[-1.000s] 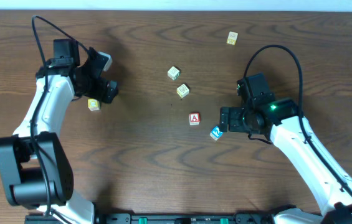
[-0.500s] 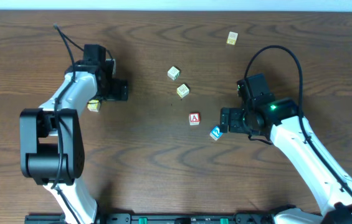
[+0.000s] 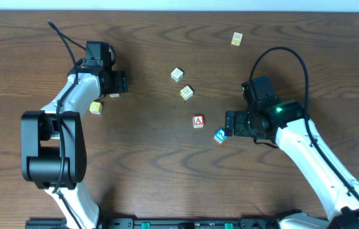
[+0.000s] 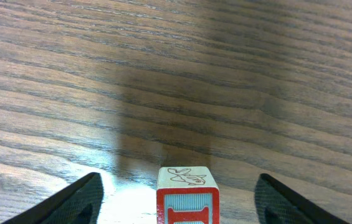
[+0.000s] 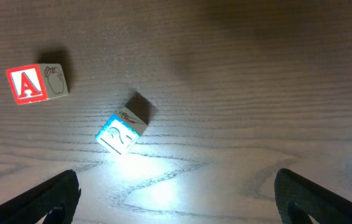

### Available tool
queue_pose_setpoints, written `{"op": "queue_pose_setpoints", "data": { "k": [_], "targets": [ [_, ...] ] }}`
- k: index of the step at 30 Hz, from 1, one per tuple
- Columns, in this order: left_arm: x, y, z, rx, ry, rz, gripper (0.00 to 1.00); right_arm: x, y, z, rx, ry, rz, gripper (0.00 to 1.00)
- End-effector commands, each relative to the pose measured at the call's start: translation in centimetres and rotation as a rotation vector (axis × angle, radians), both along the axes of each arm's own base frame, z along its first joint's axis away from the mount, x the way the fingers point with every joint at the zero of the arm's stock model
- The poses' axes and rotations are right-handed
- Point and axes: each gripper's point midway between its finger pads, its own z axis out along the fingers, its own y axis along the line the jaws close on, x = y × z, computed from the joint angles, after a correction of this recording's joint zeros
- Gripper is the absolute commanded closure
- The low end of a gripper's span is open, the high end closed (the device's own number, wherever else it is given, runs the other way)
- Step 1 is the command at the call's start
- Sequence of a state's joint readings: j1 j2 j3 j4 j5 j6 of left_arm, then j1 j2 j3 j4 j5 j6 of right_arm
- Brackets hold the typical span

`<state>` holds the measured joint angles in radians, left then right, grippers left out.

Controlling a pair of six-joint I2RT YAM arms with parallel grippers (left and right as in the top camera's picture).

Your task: Spell out Ai2

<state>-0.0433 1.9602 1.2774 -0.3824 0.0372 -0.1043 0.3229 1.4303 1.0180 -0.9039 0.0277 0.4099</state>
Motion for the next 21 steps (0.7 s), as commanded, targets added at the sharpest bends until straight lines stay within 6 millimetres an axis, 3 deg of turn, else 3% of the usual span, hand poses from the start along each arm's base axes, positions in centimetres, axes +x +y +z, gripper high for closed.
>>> {"op": "queue_pose_setpoints", "data": {
  "k": [1, 5, 8, 11, 21],
  "targets": [
    [-0.1, 0.0, -1.5, 0.005, 0.029, 0.022, 0.22, -0.1, -0.2, 0.1, -0.013, -0.007, -0.011, 0.01],
    [-0.2, -0.5, -2.4, -0.037, 0.045, 0.052, 0.22, -0.1, -0.2, 0.1, -0.013, -0.007, -0.011, 0.01],
    [-0.2, -1.0, -2.5, -0.066, 0.047, 0.052, 0.33, -0.1, -0.3, 0.1, -0.016, -0.008, -0.012, 0.01],
    [-0.1, -1.0, -2.4, -0.064, 0.041, 0.052, 0.52, -0.1, -0.3, 0.1, -0.020, -0.008, -0.012, 0.01],
    [-1.4, -1.6, -2.9, -0.024, 0.094, -0.059, 0.73, 0.0, -0.7, 0.2, -0.040, -0.015, -0.018, 0.01]
  ]
}}
